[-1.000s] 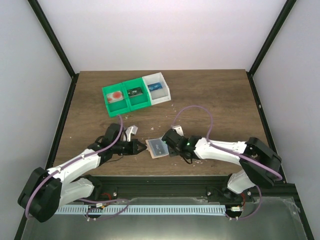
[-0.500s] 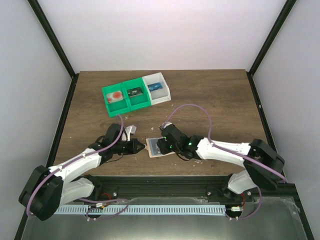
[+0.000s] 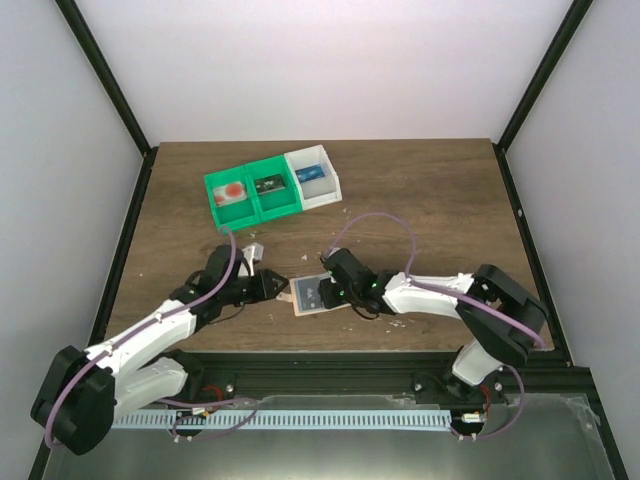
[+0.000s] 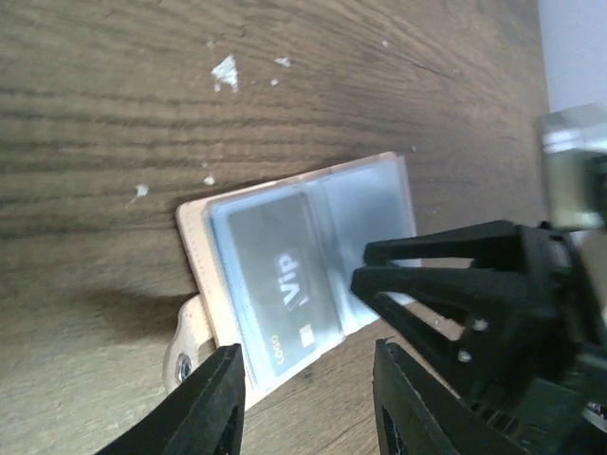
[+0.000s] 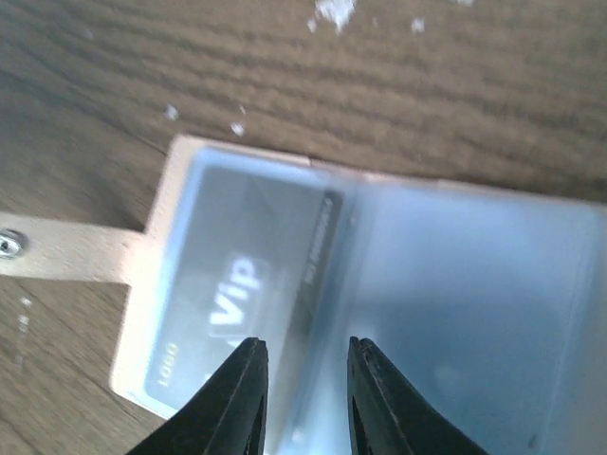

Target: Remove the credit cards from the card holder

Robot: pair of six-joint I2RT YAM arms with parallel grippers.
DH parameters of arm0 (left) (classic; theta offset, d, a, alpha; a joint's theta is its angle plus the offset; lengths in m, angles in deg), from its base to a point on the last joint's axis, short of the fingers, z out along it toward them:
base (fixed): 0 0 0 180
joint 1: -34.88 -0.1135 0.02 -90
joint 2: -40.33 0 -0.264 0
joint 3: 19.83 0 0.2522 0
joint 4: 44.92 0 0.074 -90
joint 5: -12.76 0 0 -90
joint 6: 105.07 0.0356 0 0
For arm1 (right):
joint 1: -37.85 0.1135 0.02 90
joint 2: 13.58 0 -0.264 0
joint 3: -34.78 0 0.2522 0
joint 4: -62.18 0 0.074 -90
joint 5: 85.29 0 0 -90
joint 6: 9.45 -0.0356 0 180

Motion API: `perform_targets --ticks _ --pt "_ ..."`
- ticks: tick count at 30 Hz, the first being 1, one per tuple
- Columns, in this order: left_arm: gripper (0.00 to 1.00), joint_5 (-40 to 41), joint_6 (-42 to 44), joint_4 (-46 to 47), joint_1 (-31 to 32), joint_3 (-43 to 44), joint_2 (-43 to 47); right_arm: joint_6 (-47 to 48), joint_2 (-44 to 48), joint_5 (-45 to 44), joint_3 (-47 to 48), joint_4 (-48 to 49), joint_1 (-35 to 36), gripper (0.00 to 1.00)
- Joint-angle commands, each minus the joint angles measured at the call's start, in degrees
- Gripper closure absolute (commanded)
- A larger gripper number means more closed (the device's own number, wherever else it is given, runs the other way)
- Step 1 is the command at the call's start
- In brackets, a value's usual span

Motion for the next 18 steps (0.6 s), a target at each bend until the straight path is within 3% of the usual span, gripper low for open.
perform_targets --ticks 1,6,9,13,18 --pt "0.59 0.11 0.61 0.97 -0.2 3.7 -0.7 -1.11 -1.57 0.37 -2.33 1.07 -0.08 0.76" --pt "0.58 -4.68 1.33 5.74 -0.2 3.09 -4.88 -5.25 -0.86 -0.38 -4.95 -0.22 0.2 0.82" --pt "0.46 -13.39 0.42 12.46 -0.2 1.82 -8.17 -7.65 0.46 0.77 -6.96 0.46 1.05 0.82" --pt "0.42 -13.19 -3.2 19.47 -0.27 -1.75 -9.35 -10.85 0.26 2.48 -8.24 1.32 4.46 0.82" --pt "0.35 -14.16 -4.68 21.59 -0.2 -2.88 -11.65 -13.26 0.94 4.87 -8.17 2.56 5.45 0.82"
